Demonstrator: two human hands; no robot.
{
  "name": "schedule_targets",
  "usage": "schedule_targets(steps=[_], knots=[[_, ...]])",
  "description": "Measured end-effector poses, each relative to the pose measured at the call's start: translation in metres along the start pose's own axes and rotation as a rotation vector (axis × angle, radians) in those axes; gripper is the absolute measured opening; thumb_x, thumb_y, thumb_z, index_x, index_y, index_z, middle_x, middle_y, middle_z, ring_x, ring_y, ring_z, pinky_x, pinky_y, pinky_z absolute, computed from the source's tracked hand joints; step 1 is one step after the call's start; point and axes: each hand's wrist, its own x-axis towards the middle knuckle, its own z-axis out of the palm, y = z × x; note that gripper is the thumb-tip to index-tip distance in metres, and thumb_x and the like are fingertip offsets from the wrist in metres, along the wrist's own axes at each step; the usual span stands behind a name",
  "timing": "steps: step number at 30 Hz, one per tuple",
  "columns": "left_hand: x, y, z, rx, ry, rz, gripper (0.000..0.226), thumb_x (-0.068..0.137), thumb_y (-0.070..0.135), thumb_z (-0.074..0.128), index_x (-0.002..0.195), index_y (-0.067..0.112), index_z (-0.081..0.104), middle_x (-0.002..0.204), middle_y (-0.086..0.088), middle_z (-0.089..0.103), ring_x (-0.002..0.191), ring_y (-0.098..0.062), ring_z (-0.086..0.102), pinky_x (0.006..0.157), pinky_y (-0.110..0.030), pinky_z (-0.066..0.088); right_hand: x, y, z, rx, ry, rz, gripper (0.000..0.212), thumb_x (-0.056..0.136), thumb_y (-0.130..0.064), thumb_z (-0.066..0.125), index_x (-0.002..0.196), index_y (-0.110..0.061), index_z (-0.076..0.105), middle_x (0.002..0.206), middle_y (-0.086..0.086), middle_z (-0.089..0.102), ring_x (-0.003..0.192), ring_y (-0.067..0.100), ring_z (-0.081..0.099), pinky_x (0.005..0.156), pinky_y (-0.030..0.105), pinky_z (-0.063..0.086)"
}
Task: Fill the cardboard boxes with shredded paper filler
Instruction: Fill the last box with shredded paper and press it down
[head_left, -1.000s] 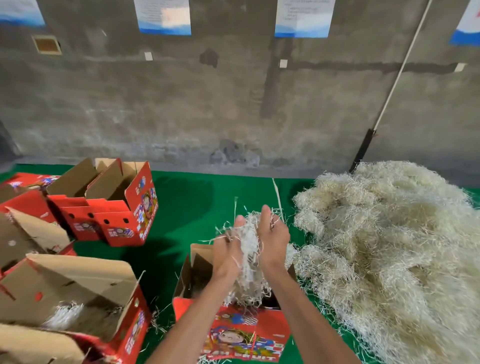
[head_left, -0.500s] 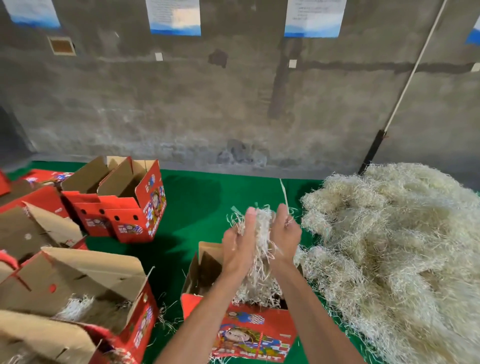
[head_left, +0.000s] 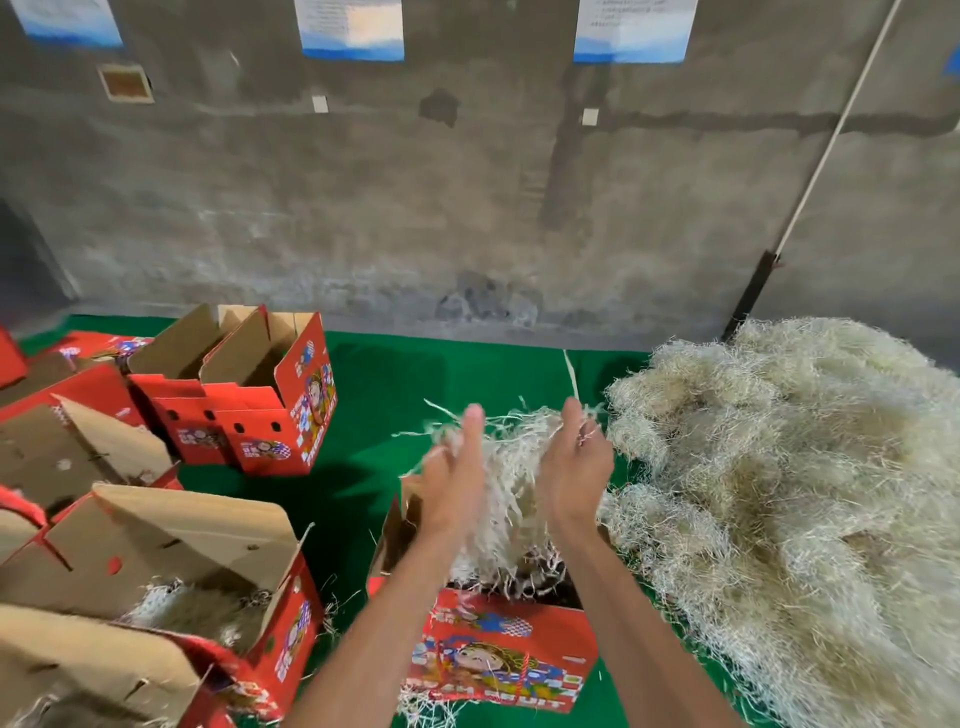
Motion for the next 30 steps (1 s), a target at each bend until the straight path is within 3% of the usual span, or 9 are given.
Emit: schedule_targets(steps=[3, 6, 14, 19, 22, 24, 25, 26, 30], knots=[[-0.011, -0.003, 0.021, 0.015, 0.001, -0.05, 0.082, 0.07, 0.094, 0.044, 0.096, 0.02, 0.068, 0.085, 0.022, 0.07, 0.082, -0.01, 0.066, 0.074, -0.029, 0.052, -0.018, -0.006, 0.015, -0.043, -0.033, -0.033, 0.054, 0.106, -0.041, 0.043, 0.064, -0.008, 0.047, 0.052, -0.003, 0.042, 0.047, 0.012, 0.033, 0.045, 0.03, 0.03], [-0.001, -0.007, 0.006, 0.062, 0.069, -0.16, 0.073, 0.081, 0.077, 0.055, 0.13, 0.023, 0.048, 0.114, 0.012, 0.052, 0.098, -0.014, 0.056, 0.089, -0.026, 0.04, -0.017, -0.009, 0.003, 0.02, -0.172, 0.007, 0.052, 0.105, -0.045, 0.044, 0.062, -0.018, 0.036, 0.049, -0.01, 0.031, 0.046, 0.012, 0.025, 0.043, 0.025, 0.024], [0.025, -0.015, -0.027, 0.118, 0.026, -0.197, 0.05, 0.071, 0.077, 0.057, 0.102, 0.04, 0.045, 0.093, 0.012, 0.057, 0.083, -0.005, 0.055, 0.065, -0.028, 0.039, -0.012, -0.012, -0.008, 0.011, -0.347, 0.143, 0.046, 0.103, -0.044, 0.051, 0.068, -0.014, 0.045, 0.044, -0.008, 0.031, 0.038, 0.01, 0.021, 0.038, 0.021, 0.019], [0.047, -0.016, -0.057, -0.171, 0.106, -0.233, 0.032, 0.089, 0.054, 0.063, 0.077, 0.032, 0.043, 0.077, 0.012, 0.045, 0.068, -0.009, 0.044, 0.087, -0.034, 0.042, 0.016, -0.012, -0.031, -0.001, -0.327, 0.224, 0.042, 0.102, -0.045, 0.05, 0.082, -0.009, 0.053, 0.041, -0.012, 0.032, 0.035, 0.008, 0.021, 0.035, 0.023, 0.019], [0.049, -0.011, -0.057, -0.14, 0.118, -0.289, 0.07, 0.083, 0.07, 0.06, 0.131, 0.021, 0.05, 0.12, 0.002, 0.056, 0.114, -0.024, 0.055, 0.112, -0.047, 0.035, 0.019, -0.02, -0.033, 0.0, -0.315, 0.27, 0.057, 0.094, -0.062, 0.052, 0.085, -0.006, 0.059, 0.047, -0.005, 0.034, 0.038, 0.011, 0.023, 0.042, 0.029, 0.016], [0.041, -0.005, -0.054, -0.208, 0.06, -0.37, 0.094, 0.081, 0.079, 0.053, 0.154, 0.024, 0.03, 0.152, -0.002, 0.042, 0.132, -0.025, 0.044, 0.114, -0.048, 0.031, 0.017, -0.025, -0.031, 0.013, -0.323, 0.369, 0.074, 0.085, -0.075, 0.054, 0.092, -0.001, 0.061, 0.066, 0.019, 0.058, 0.054, 0.022, 0.06, 0.062, 0.039, 0.017], [0.039, -0.007, -0.051, -0.276, -0.013, -0.372, 0.095, 0.082, 0.081, 0.05, 0.156, 0.026, 0.029, 0.156, -0.004, 0.039, 0.133, -0.025, 0.044, 0.114, -0.046, 0.03, 0.016, -0.03, -0.031, 0.062, -0.374, 0.468, 0.085, 0.083, -0.077, 0.055, 0.112, 0.002, 0.062, 0.096, 0.032, 0.065, 0.088, 0.034, 0.072, 0.09, 0.04, 0.049], [0.035, -0.008, -0.05, -0.354, -0.122, -0.371, 0.094, 0.082, 0.083, 0.047, 0.155, 0.026, 0.033, 0.156, -0.007, 0.041, 0.135, -0.025, 0.046, 0.116, -0.048, 0.029, 0.016, -0.035, -0.03, 0.159, -0.474, 0.56, 0.088, 0.084, -0.078, 0.054, 0.127, -0.001, 0.06, 0.117, 0.032, 0.063, 0.111, 0.042, 0.066, 0.081, 0.044, 0.056], [0.021, -0.018, -0.037, -0.341, -0.361, -0.249, 0.055, 0.096, 0.068, 0.039, 0.134, 0.034, 0.062, 0.13, 0.003, 0.067, 0.121, -0.017, 0.062, 0.101, -0.038, 0.05, 0.02, -0.053, -0.022, 0.354, -0.685, 0.628, 0.051, 0.097, -0.063, 0.048, 0.112, -0.019, 0.069, 0.107, 0.015, 0.076, 0.098, 0.029, 0.074, 0.069, 0.036, 0.062]])
